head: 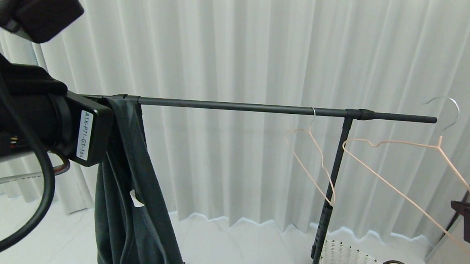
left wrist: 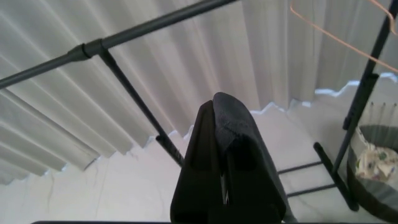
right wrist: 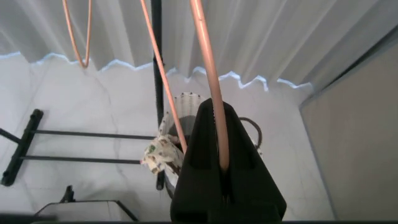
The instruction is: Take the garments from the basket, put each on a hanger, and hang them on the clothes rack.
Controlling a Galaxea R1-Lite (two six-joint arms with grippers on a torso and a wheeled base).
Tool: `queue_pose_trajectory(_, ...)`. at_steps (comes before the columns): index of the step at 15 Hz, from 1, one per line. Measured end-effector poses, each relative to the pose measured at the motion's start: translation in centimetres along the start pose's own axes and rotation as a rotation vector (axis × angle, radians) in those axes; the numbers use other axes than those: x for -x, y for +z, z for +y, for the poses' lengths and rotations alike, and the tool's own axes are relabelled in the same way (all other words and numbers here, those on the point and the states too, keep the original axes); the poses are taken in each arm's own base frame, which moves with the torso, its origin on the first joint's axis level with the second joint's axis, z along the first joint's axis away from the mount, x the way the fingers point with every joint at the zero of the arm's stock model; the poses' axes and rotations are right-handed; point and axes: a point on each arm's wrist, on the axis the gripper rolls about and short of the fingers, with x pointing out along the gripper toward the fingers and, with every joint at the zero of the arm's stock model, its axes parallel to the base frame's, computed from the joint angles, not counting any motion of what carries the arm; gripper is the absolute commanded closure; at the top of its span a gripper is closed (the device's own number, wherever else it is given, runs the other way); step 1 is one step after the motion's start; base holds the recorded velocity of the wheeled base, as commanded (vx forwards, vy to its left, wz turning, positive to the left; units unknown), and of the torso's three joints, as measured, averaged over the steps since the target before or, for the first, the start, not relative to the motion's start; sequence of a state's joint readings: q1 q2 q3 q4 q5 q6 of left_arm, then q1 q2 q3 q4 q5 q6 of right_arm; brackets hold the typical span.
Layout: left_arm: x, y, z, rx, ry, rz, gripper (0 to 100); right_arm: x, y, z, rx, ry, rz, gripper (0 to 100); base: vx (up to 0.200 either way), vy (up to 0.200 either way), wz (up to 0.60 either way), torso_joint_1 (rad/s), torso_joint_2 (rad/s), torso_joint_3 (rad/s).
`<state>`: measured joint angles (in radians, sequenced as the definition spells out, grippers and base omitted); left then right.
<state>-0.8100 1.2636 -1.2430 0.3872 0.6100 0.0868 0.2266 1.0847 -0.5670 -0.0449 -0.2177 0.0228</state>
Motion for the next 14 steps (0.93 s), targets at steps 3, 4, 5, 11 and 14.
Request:
queue_pose_trajectory(3, -0.3, -0.5, -0.2, -0.011, -0.002, 0.017, 100, 0.7, 0.2, 0.1, 0.021, 0.024, -0.039, 100, -0.067, 0.000, 0.00, -0.001, 0.00, 0.001)
queue_pose_trajectory(4, -0.4, -0.7, -0.3, -0.015, -0.003, 0.025, 100, 1.0, 0.2, 0.3, 0.026, 0.043, -0.050, 100, 0.000, 0.000, 0.00, 0.000, 0.00, 0.000)
queue_pose_trajectory(5, -0.5, -0.9, -0.5, -0.016, -0.005, 0.030, 100, 1.5, 0.2, 0.8, 0.038, 0.088, -0.068, 100, 0.000, 0.000, 0.00, 0.000, 0.00, 0.000)
queue_pose_trajectory(11, -3.2, -1.9, -1.6, 0.157, 0.035, 0.103, 100, 5.6, -1.3, 5.0, 0.121, 0.565, -0.118, 100, 0.000, 0.000, 0.00, 0.000, 0.00, 0.000)
queue_pose_trajectory(14, -5.1, -1.7, -2.7, 0.260, 0.050, 0.138, 100, 7.9, -2.3, 6.6, 0.119, 0.826, -0.081, 100, 0.000, 0.000, 0.00, 0.000, 0.00, 0.000)
